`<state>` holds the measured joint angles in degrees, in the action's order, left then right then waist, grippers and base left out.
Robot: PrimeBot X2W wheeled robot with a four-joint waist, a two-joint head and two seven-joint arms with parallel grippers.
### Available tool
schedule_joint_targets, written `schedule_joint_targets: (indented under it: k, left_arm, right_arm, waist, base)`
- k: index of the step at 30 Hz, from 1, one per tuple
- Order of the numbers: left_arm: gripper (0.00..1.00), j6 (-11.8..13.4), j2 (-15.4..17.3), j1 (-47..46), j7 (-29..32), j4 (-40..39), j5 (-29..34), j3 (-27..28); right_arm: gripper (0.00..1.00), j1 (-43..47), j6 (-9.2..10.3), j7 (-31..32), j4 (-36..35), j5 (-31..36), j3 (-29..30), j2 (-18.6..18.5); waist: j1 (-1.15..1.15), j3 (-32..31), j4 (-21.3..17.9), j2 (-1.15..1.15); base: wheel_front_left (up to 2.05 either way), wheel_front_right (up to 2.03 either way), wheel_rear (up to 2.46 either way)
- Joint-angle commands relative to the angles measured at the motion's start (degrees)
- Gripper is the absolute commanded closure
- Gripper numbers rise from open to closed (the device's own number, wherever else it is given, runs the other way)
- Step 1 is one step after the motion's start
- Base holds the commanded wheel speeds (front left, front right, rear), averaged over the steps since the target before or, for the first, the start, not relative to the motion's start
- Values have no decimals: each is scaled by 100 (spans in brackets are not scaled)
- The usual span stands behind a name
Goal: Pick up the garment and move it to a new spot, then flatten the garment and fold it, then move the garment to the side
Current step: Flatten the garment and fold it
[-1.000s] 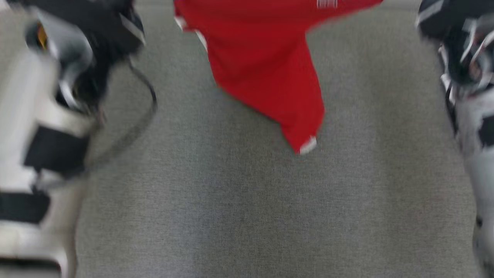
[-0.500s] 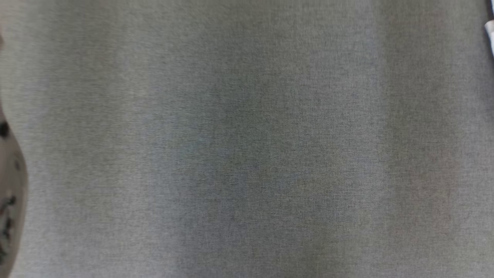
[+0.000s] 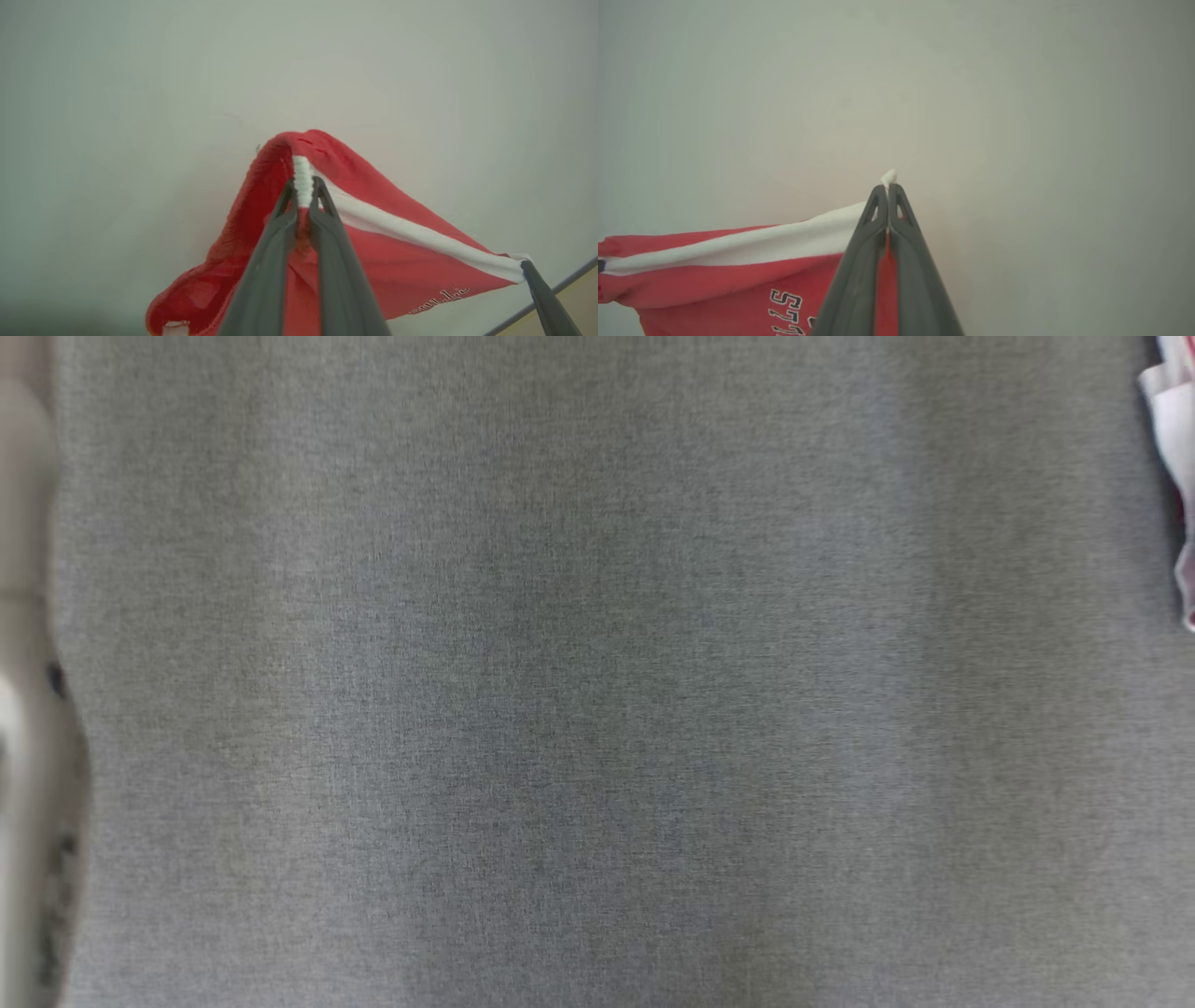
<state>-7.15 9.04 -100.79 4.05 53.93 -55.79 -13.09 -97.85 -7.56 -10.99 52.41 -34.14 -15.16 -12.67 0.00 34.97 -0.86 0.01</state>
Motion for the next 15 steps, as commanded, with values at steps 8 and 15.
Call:
schedule_joint_targets:
  k: [8, 15]
  left_arm:
    - [100, -35, 270, 2274, -460, -1461, -344, -728]
    - [100, -35, 521, 4683, -815, -2844, -785, -1023]
  right_arm:
    - [100, 2046, 12, -170, -1276, -1081, -893, -510]
    - [100, 4391, 12, -289, -2731, -1708, -1108, -1207]
  waist:
    - [0, -852, -160, -1]
    - [0, -1450, -113, -1]
  base:
    - [0, 0, 0]
    - [0, 0, 0]
